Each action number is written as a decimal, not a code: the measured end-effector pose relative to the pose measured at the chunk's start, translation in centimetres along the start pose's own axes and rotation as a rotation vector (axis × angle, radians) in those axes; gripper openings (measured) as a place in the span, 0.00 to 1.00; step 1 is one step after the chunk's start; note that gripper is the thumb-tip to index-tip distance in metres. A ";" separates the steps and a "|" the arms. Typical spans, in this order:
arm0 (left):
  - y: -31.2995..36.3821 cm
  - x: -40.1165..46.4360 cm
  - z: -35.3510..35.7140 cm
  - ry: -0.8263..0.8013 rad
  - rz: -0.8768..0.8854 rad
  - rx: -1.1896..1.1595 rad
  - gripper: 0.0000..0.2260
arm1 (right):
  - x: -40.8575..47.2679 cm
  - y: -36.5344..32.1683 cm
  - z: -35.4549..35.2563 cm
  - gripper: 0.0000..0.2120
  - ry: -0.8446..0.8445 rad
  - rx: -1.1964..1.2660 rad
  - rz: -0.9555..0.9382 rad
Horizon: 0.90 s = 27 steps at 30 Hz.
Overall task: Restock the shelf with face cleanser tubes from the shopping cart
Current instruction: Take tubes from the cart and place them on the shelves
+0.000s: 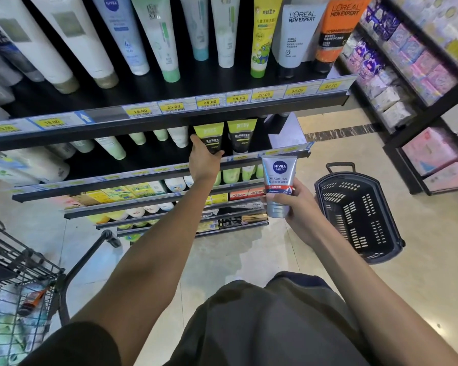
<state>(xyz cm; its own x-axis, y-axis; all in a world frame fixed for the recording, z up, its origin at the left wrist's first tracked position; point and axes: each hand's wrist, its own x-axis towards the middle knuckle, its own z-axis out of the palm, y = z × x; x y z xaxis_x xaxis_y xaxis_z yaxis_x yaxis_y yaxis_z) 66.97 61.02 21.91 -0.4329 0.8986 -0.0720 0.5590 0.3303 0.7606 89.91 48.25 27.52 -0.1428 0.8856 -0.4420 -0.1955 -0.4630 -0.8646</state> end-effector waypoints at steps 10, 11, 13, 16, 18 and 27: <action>-1.0 -0.1 -1.7 -0.005 0.028 0.092 0.32 | -0.1 0.9 -1.7 0.25 0.026 -0.002 0.032; -1.3 -0.2 -2.0 -0.003 0.037 0.125 0.32 | 0.0 0.9 -2.0 0.26 0.033 -0.002 0.033; -2.0 -0.3 -2.5 -0.019 0.072 0.206 0.31 | 0.5 0.6 -2.5 0.28 0.046 -0.013 0.033; -3.0 -0.5 -2.6 -0.044 0.173 0.370 0.26 | 1.6 -0.6 -3.3 0.27 0.064 -0.057 0.022; -3.4 -0.7 -2.0 -0.041 0.265 0.499 0.24 | 2.9 -1.6 -3.8 0.26 0.075 -0.112 0.002; -5.9 -0.4 0.4 0.105 0.366 0.599 0.17 | 10.3 -4.4 -6.6 0.26 0.048 -0.355 -0.243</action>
<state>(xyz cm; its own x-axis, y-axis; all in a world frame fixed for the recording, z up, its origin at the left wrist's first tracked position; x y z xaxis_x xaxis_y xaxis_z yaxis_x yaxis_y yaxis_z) 64.16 58.88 17.17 -0.1918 0.9595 0.2064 0.9613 0.1413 0.2365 95.69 59.64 25.23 -0.0867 0.9719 -0.2188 0.1293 -0.2068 -0.9698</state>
